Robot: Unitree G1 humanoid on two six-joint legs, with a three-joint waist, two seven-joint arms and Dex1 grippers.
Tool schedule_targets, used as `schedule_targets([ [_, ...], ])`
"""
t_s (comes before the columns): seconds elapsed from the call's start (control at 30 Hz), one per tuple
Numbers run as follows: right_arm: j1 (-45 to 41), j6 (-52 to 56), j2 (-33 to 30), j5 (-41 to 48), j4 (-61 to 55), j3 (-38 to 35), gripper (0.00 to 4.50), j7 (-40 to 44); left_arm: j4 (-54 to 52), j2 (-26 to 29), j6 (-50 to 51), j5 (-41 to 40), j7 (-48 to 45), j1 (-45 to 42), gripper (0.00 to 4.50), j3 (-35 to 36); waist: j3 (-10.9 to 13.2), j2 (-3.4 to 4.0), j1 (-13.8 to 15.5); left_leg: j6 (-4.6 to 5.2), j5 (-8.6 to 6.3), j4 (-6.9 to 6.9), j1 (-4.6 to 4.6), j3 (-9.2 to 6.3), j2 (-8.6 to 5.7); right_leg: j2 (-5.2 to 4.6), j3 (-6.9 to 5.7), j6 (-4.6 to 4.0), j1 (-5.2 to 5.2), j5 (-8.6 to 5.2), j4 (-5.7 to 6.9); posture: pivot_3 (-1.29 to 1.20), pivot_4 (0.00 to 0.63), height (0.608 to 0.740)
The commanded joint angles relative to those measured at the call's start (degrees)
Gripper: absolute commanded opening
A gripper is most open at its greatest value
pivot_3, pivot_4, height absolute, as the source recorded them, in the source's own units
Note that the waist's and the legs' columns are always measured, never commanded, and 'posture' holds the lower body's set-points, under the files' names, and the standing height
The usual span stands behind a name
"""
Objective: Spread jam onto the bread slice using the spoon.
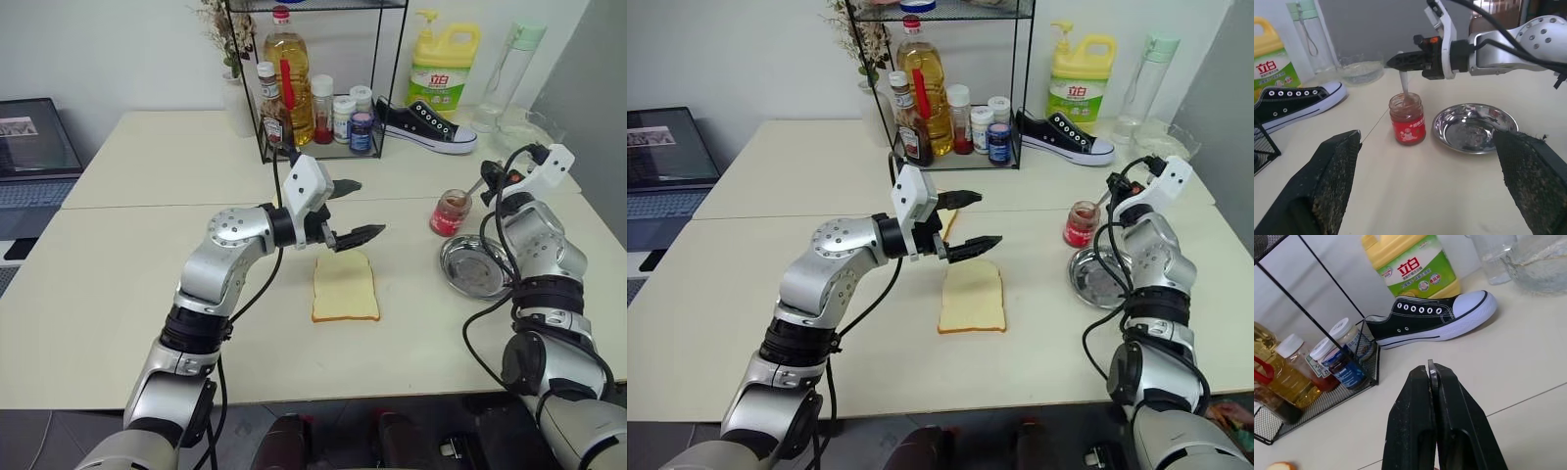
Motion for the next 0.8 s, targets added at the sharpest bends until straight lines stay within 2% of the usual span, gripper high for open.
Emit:
schedule_targets([
  [0.03,-2.2,0.3,-0.7,2.4,-1.8,-2.0,0.03,-0.9,-0.3,0.1,-1.6,-0.6,0.2,-1.8,4.50,1.3,0.0,0.00,0.0,0.00,0.00,0.00,0.00,0.01,0.00,0.00,0.00,0.00,0.00,0.00,0.00,0.00,0.150,0.740],
  [0.47,-3.5,2.8,-0.3,12.6,-1.9,-11.0,0.03,-7.0,1.1,-0.5,-2.3,-0.6,-0.3,-2.7,4.50,1.1,0.0,0.00,0.0,0.00,0.00,-0.01,-0.01,0.00,0.00,-0.01,0.02,0.00,0.00,0.00,-0.01,0.00,0.150,0.740],
  [0.8,-4.4,4.1,0.2,17.8,-4.9,-13.0,0.03,-9.4,1.3,-0.2,-2.0,-1.2,-2.2,-3.0,4.50,0.9,0.0,0.01,0.0,0.01,0.00,-0.03,-0.01,0.01,0.00,-0.01,0.02,0.00,0.00,0.00,-0.01,0.00,0.150,0.740],
])
